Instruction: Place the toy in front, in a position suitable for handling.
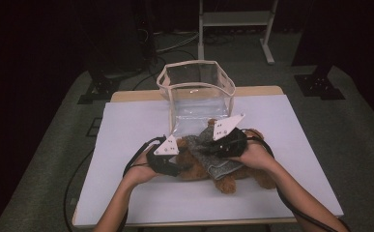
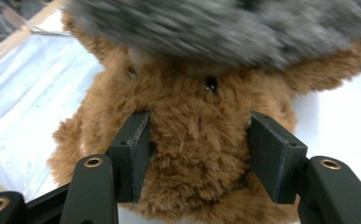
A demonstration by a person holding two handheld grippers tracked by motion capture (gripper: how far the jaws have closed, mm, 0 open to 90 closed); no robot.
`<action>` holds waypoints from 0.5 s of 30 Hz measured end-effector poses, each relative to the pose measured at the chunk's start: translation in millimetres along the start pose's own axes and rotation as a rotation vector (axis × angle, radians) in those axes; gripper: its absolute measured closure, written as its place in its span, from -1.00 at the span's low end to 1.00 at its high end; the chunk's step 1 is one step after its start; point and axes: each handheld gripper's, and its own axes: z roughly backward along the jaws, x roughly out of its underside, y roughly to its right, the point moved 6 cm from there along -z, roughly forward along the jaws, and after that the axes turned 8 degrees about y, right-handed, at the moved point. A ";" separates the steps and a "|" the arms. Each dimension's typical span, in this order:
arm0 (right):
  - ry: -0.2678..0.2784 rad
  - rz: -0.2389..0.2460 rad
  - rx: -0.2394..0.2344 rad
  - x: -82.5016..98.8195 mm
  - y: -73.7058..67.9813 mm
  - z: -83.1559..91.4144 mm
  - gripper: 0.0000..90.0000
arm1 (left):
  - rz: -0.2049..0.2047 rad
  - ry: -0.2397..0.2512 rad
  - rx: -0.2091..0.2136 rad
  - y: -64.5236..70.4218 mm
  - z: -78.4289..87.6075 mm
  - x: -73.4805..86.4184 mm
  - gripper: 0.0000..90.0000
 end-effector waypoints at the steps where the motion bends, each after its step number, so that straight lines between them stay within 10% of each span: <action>1: 0.001 0.006 -0.009 -1.0 -3.6 -0.7 0.79 | 0.007 0.007 -0.017 -1.5 0.5 -0.8 -0.07; 15: -0.054 0.020 0.032 28.6 -8.4 15.1 0.79 | 0.019 -0.016 0.005 -3.1 6.7 9.0 -0.09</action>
